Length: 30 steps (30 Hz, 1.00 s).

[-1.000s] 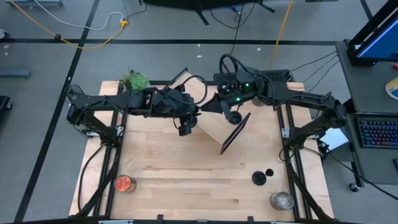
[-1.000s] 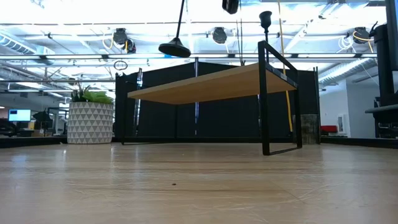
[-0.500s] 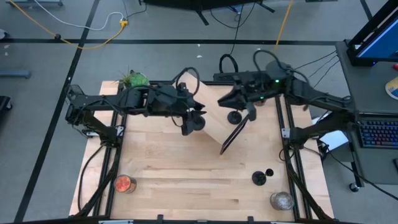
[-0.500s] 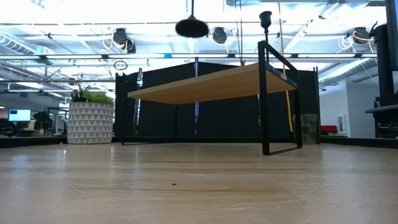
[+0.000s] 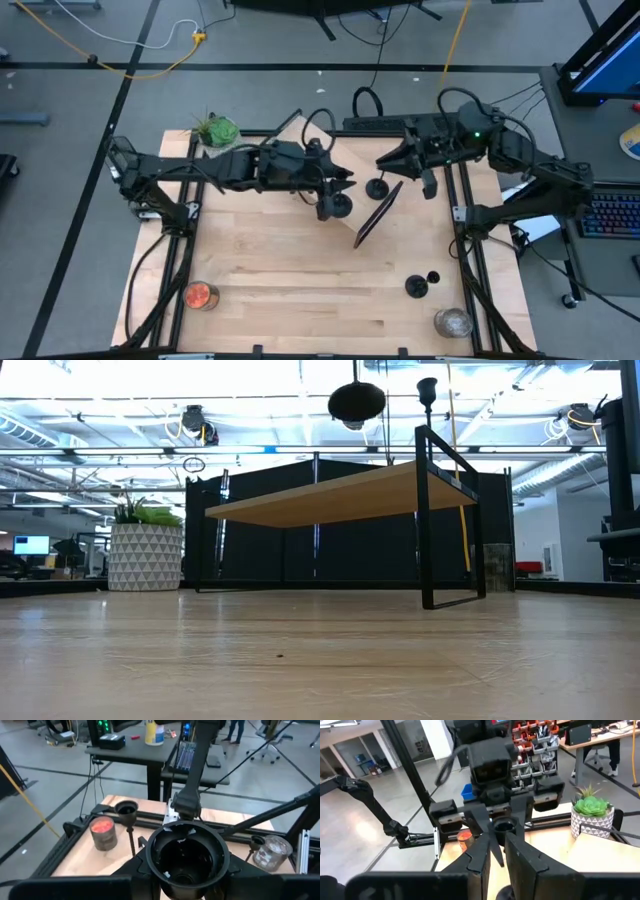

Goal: Pick & Place candle stick holders
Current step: Put the top black candle holder on the shelf

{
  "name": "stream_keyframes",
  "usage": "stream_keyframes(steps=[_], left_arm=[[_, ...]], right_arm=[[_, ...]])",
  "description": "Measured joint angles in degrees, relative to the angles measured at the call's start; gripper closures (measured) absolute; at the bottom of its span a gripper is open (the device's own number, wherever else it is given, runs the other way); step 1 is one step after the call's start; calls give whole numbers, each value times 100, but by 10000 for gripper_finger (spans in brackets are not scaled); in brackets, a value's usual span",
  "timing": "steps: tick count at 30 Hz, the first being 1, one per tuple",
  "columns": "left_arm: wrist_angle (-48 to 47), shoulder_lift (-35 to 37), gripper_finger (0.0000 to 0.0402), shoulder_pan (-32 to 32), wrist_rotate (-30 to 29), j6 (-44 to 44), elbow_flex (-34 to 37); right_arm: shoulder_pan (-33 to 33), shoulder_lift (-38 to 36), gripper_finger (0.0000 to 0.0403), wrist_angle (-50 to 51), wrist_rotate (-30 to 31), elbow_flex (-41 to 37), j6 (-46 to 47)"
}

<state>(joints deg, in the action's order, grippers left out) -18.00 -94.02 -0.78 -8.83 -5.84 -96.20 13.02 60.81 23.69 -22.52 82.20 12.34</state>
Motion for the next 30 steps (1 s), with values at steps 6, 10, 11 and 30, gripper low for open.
stream_keyframes(steps=[6,10,11,30], left_arm=[[559,-303,310,0,1,-73,0],[813,-510,311,0,-1,-94,0],[815,-536,312,0,-1,-111,0],[1224,-722,323,118,-34,-60,2]], right_arm=[[0,-666,349,-357,281,-788,33],[0,-1170,349,-669,620,-1345,73],[2,-1291,349,-756,660,-1482,105],[2,-2294,349,-1569,771,-2692,798]])
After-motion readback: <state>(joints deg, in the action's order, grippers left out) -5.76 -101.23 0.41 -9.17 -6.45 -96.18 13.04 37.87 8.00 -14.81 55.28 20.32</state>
